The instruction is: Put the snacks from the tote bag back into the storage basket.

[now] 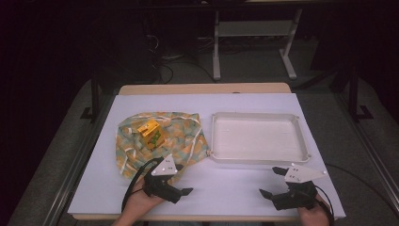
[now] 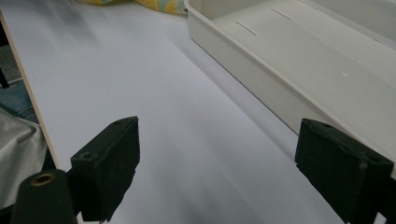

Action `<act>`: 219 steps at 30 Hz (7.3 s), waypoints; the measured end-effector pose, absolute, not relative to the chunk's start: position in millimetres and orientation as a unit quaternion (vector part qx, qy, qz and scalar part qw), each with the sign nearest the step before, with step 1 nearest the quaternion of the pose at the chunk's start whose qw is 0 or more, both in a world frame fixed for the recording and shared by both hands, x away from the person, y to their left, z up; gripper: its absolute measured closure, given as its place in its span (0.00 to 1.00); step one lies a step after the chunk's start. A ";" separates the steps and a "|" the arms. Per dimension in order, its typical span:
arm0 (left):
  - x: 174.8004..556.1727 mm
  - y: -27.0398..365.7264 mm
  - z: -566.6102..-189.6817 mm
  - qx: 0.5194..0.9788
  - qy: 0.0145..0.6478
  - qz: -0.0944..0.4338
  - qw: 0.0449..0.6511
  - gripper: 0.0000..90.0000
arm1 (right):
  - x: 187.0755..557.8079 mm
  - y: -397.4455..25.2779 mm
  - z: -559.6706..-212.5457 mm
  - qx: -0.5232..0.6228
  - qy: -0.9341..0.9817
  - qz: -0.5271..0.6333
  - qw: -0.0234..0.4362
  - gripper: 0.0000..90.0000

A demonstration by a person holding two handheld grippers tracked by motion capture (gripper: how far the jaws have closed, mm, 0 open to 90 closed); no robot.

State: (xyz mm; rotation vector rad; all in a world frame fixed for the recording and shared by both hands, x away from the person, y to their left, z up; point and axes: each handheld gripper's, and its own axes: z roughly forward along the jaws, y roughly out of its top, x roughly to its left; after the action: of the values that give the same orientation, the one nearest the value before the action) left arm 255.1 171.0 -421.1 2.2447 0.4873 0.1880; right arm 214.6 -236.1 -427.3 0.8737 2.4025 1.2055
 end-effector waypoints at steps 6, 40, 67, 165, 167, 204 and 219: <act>255.5 172.0 -420.7 0.888 0.196 0.075 0.408 0.18 | 213.9 -235.9 -427.4 0.306 0.840 0.421 0.155 0.15; 254.6 175.4 -412.8 0.882 0.199 0.077 0.420 0.19 | 213.5 -235.1 -427.7 0.306 0.841 0.419 0.155 0.15; 257.6 180.2 -402.5 0.875 0.214 0.081 0.428 0.20 | 213.3 -235.2 -427.3 0.300 0.843 0.418 0.159 0.15; 366.6 262.0 -348.2 0.865 0.343 0.183 0.318 0.25 | 207.9 -238.2 -428.0 0.315 0.836 0.420 0.161 0.15; 369.9 260.8 -350.8 0.867 0.346 0.175 0.313 0.25 | 207.8 -237.8 -428.0 0.315 0.836 0.421 0.160 0.15; 388.3 247.9 -365.9 0.887 0.351 0.164 0.253 0.54 | 207.5 -237.2 -427.7 0.313 0.836 0.421 0.161 0.15; 390.3 249.3 -364.7 0.885 0.359 0.151 0.256 0.55 | 207.1 -239.1 -427.4 0.319 0.831 0.426 0.161 0.15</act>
State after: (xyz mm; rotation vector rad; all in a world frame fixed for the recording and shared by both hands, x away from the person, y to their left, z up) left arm 390.3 249.3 -364.7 2.4017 0.9731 0.4112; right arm 207.1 -239.1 -427.4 0.9102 2.3739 1.2152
